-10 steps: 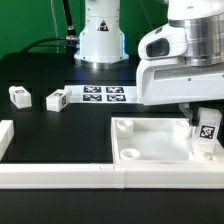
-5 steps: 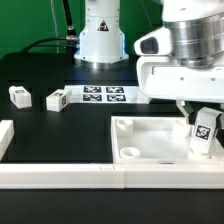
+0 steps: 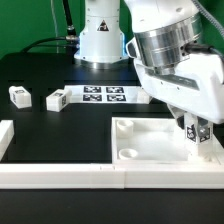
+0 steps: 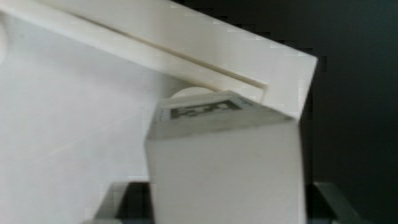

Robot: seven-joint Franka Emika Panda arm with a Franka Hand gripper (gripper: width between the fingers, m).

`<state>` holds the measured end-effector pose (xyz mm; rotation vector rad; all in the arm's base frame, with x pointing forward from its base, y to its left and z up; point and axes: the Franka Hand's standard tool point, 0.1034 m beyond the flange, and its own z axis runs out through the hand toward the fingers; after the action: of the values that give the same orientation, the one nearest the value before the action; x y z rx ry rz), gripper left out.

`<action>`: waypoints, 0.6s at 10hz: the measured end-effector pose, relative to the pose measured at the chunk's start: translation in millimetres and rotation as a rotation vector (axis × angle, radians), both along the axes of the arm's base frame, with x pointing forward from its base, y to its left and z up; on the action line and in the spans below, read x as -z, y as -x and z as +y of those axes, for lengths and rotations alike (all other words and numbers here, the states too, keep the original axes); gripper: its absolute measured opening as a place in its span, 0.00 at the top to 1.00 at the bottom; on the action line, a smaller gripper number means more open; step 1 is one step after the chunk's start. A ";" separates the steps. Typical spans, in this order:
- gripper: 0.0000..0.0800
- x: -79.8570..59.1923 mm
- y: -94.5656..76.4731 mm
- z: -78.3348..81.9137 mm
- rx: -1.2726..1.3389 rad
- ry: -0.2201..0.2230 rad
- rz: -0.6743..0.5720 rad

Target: Assemble square table

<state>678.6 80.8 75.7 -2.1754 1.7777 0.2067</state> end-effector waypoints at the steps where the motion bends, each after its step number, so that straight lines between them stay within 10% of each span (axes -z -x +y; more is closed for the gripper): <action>1: 0.62 0.2 0.7 4.8 0.057 -0.006 0.023; 6: 0.38 -3.9 3.2 18.6 -0.075 0.016 0.012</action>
Offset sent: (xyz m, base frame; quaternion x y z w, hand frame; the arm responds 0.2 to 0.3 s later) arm 0.0000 0.0000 0.0000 0.0000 0.0000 -0.0650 0.9979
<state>675.4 99.4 79.6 -2.2582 1.7115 0.2239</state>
